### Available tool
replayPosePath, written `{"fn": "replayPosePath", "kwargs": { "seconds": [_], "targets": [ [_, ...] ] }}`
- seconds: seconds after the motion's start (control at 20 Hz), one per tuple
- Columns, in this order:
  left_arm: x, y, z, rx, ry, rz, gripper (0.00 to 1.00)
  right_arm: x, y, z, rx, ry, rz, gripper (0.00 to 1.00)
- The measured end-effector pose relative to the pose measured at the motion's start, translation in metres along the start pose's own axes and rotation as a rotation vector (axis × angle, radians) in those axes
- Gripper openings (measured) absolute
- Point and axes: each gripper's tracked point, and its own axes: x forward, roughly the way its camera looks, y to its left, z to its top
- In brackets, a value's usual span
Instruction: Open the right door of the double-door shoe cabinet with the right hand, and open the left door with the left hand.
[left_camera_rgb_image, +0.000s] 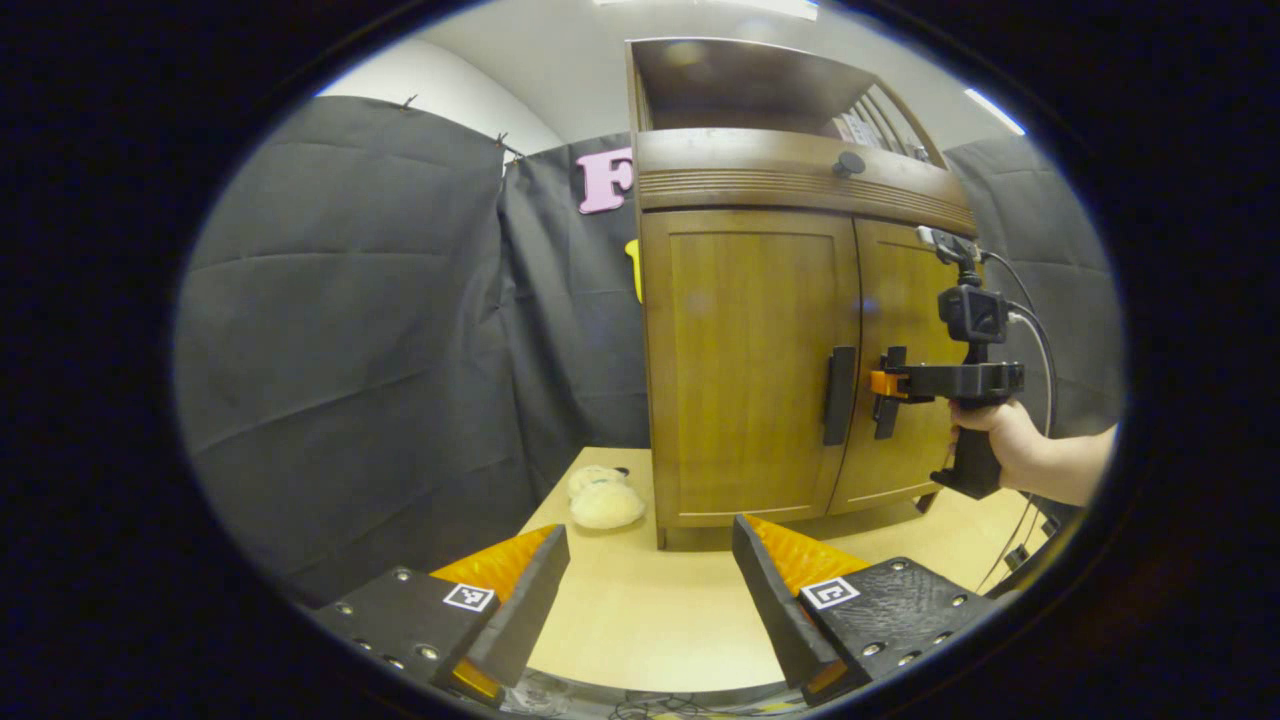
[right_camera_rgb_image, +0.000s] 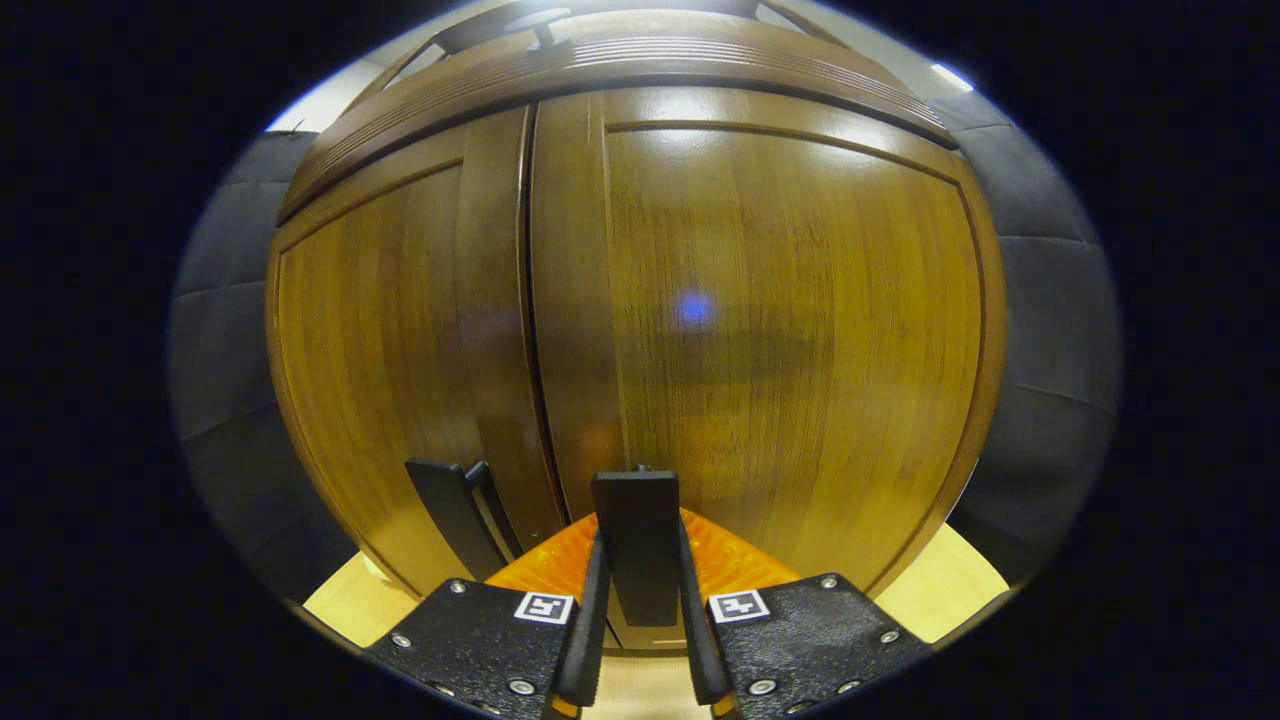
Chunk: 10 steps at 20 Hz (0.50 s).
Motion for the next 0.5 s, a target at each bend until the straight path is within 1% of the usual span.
{"fn": "replayPosePath", "kwargs": {
  "seconds": [0.15,0.35,0.5],
  "targets": [
    [-0.0005,0.0001,0.0021,-0.002,-0.003,0.010,0.94,0.0016,0.0015,-0.0019,0.010,0.017,0.009,0.33],
    [-0.0009,-0.0009,0.0065,-0.058,-0.018,0.010,0.95,-0.0003,0.0038,-0.0043,0.008,0.045,0.038,0.33],
    [-0.0022,0.0007,0.0083,-0.085,-0.020,0.017,0.94,0.0024,0.0041,-0.0045,0.003,0.042,0.057,0.33]
  ]
}}
